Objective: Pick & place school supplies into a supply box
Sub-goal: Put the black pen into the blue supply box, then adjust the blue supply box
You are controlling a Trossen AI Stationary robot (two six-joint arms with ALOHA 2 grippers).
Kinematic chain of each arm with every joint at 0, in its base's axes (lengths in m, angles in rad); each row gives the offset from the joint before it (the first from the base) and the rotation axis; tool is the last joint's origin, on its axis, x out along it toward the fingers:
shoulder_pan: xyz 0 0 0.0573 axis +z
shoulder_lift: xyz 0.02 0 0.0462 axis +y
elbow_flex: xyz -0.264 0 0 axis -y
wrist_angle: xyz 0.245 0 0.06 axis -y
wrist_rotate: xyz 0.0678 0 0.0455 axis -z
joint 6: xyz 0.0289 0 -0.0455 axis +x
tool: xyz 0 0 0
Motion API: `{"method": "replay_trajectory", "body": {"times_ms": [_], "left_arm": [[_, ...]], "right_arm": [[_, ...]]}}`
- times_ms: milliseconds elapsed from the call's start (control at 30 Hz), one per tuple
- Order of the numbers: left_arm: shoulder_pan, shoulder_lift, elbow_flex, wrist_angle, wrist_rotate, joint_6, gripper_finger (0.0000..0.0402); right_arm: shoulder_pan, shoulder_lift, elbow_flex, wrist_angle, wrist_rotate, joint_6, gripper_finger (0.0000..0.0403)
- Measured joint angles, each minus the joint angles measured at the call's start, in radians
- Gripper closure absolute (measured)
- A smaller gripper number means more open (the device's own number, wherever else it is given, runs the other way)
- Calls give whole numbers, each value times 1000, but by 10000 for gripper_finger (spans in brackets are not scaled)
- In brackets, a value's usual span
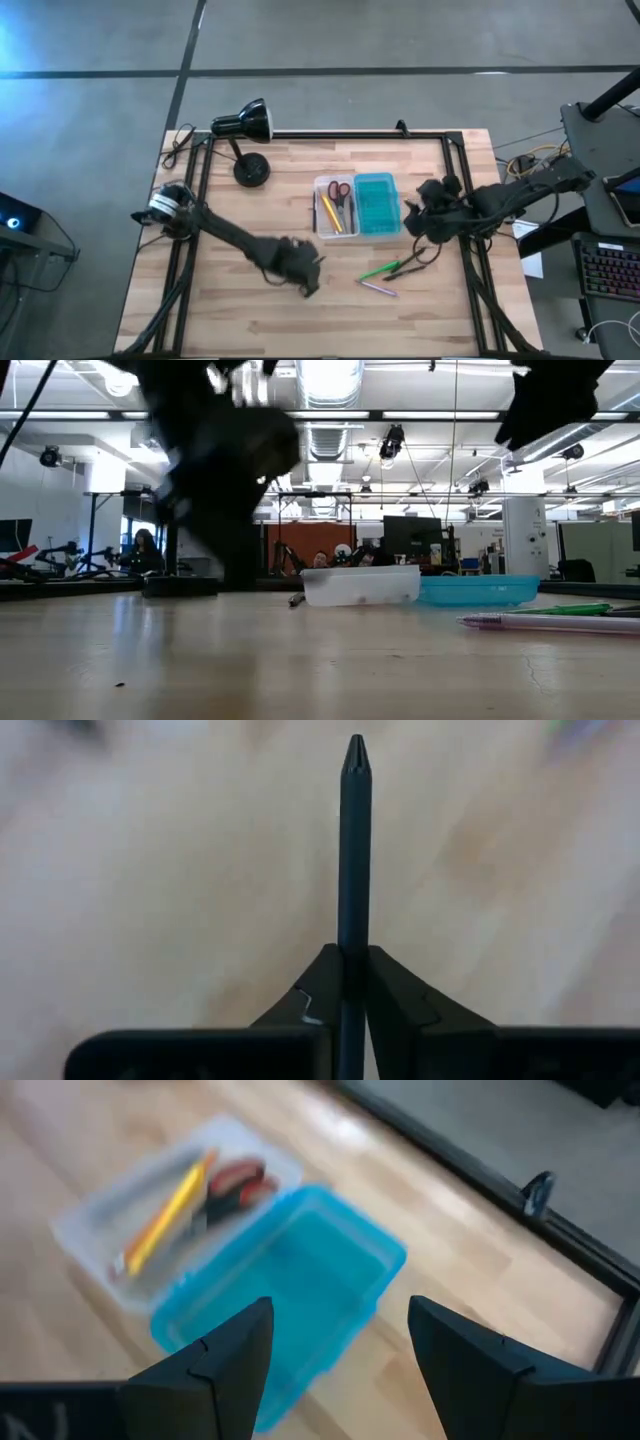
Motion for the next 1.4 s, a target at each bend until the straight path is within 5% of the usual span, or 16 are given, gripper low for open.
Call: {"method": "replay_trajectory", "body": {"times_ms": [267,567,833,1200,1400], "left_arm": [[235,-153,4,228,-66,13,390],[466,-65,5,287,15,-13,367],[460,-58,9,308,72,22,291],[396,-147,3,-133,-90,85,290],[402,-55,1,-98,-93,113,309]], "right_arm": [[-2,-105,-1,0,103,60,179],[-3,-52,-13,-2,84,108,179],[-3,2,-14,-45,55,103,179],[-3,5,-16,-49,84,69,179],[-3,8,-20,-49,89,57,179]]}}
